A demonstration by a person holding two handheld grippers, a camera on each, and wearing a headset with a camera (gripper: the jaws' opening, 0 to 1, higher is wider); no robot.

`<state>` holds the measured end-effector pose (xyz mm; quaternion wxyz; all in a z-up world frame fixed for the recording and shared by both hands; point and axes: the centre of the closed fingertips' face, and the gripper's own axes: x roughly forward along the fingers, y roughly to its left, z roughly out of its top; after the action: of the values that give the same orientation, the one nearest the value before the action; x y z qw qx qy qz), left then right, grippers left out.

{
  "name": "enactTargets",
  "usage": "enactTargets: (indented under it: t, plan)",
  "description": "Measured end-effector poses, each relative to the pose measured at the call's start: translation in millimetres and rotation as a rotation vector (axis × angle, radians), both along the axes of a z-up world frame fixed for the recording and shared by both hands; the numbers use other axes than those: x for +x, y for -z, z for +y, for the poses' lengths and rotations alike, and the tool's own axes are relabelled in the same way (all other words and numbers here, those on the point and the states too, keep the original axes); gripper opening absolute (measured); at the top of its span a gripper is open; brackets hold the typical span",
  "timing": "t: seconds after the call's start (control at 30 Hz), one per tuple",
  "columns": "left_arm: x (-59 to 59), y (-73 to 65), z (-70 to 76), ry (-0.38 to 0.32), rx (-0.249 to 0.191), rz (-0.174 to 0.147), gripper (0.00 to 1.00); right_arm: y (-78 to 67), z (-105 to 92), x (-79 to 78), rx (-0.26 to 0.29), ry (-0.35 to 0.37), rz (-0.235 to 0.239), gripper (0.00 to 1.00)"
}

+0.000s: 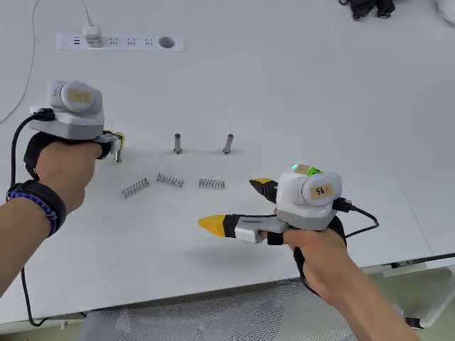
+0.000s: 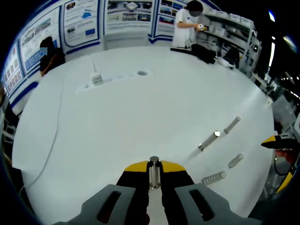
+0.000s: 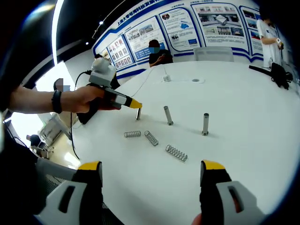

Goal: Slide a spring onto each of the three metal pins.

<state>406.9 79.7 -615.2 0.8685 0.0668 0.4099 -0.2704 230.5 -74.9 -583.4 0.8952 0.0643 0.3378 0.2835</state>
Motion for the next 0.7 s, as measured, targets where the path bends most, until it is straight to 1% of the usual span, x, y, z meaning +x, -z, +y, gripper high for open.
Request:
enactTargets:
  t: [0.13,0.2,0.27,0.43,0.6,0.7]
  plan:
    - [-2.0,-3.4,-0.1,0.000,-0.004,-0.005,0.07,0.6,1.2,-0.9,-0.001,-0.004,0.002,0.88]
    - [-3.6,-3.6,-0.8,0.004,-0.006,-0.002,0.07,0.6,1.3,-0.9,-0.001,-0.004,0.001,0.88]
    - [-4.6,-4.6,-1.1,0.012,-0.005,-0.010,0.07,0.6,1.5,-1.0,-0.001,-0.005,0.002,0.88]
    - [-7.4,-7.3,0.0,0.011,-0.004,-0.011,0.07,0.9,2.4,-1.3,0.000,-0.007,0.003,0.88]
    - [-10.3,-6.8,-0.2,0.028,0.007,-0.017,0.07,1.0,2.8,-1.1,0.001,-0.008,0.003,0.88]
    - [-12.5,-7.2,0.8,0.026,0.005,-0.018,0.07,0.3,3.1,-1.1,0.004,-0.006,0.001,0.88]
